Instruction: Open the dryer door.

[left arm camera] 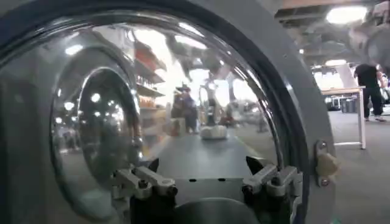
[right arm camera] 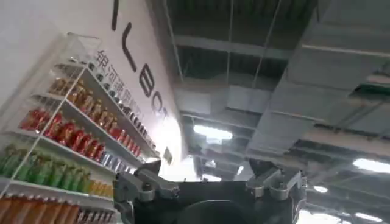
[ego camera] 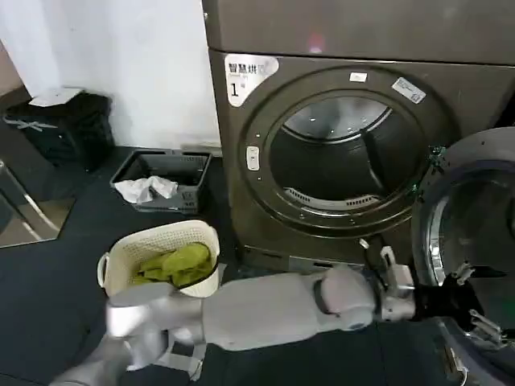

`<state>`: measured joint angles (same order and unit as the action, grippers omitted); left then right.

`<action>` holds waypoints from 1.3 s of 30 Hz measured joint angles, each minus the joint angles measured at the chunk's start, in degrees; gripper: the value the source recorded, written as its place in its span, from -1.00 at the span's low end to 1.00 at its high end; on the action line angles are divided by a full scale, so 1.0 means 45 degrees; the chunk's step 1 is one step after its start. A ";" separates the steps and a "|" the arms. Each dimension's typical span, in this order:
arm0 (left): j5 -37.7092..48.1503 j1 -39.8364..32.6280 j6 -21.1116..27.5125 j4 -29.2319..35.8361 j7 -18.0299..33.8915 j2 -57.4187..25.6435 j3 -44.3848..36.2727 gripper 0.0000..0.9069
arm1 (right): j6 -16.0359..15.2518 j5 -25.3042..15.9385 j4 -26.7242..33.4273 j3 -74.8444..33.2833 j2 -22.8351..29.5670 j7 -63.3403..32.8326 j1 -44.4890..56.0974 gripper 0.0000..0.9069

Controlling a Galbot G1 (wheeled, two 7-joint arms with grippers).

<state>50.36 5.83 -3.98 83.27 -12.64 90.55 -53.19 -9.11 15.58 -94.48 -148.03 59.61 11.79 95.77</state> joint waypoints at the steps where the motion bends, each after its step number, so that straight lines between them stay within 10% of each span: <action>1: -0.0012 -0.0003 -0.0006 -0.0178 -0.0002 0.0157 0.0004 1.00 | 0.0008 0.0001 0.0000 0.0001 -0.0007 0.0010 -0.0001 1.00; 39: -0.0800 -0.0462 -0.0261 -0.2717 0.0406 0.0364 0.0323 1.00 | 0.0045 0.0317 -0.0377 0.0388 -0.0143 0.0335 -0.0214 1.00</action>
<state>46.76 3.75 -5.16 71.04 -10.81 92.19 -51.73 -8.90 17.01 -96.17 -146.29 58.96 13.30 94.81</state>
